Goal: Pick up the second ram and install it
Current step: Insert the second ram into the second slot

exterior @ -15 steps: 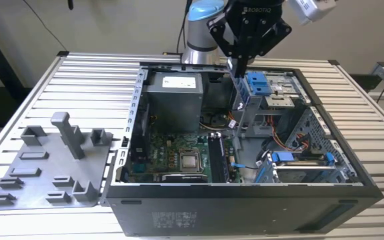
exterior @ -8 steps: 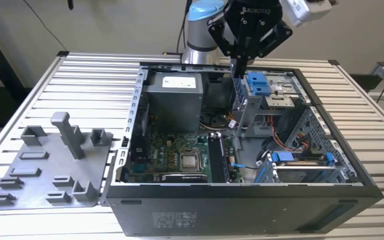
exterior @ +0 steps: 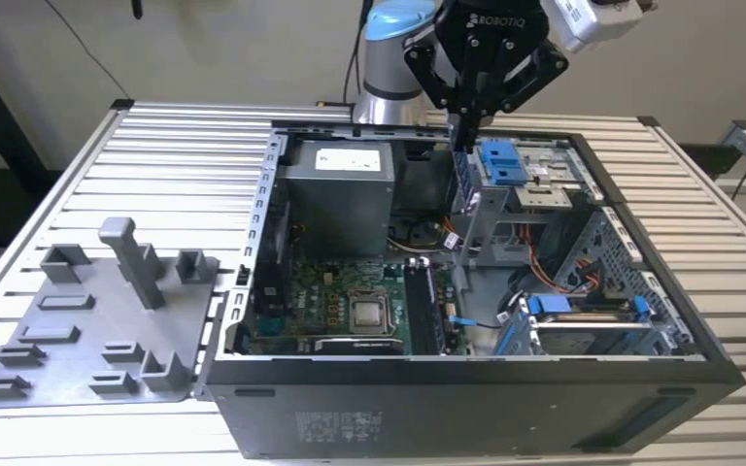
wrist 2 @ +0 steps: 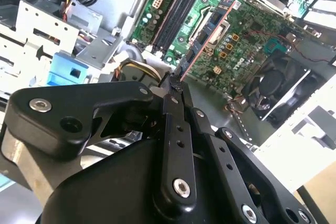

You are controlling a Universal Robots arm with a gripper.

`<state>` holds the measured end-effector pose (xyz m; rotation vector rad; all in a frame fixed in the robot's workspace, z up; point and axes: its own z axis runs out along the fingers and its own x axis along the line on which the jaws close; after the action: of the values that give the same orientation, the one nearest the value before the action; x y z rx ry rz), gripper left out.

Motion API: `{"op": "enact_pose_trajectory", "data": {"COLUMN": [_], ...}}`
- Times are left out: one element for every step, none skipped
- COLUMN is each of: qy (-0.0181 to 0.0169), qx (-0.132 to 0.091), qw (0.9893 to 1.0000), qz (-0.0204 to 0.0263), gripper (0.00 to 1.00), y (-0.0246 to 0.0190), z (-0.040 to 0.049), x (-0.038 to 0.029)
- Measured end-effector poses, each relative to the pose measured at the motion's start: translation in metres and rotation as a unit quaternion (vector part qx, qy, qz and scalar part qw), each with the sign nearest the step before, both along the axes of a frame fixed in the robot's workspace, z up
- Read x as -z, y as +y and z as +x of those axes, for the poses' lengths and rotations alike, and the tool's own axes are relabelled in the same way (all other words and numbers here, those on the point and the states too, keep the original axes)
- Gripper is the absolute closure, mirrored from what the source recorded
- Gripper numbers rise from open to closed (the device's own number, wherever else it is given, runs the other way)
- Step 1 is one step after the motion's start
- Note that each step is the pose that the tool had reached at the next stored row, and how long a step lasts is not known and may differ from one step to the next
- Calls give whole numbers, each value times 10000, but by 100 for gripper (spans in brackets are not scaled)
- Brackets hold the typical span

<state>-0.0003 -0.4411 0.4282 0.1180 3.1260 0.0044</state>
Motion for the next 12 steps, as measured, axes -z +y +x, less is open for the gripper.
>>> {"op": "enact_pose_trajectory", "data": {"qy": [0,0,0,0,0,0,3,3,3,3,3,3], "qx": [1,1,2,3,7,8,8,7,-4,-23,-51,-86], "qw": [10000,10000,10000,10000,10000,10000,10000,10000,10000,10000,10000,10000], "qz": [0,0,0,0,0,0,-2,-2,-4,-6,-10,-12], "gripper": [87,87,87,87,87,87,87,87,87,87,87,87], "y": [0,0,0,0,0,0,0,0,0,-1,-1,0], "z": [0,0,0,0,0,1,1,1,1,1,2,2], "x": [0,0,0,1,4,8,11,18,27,39,52,64]}}
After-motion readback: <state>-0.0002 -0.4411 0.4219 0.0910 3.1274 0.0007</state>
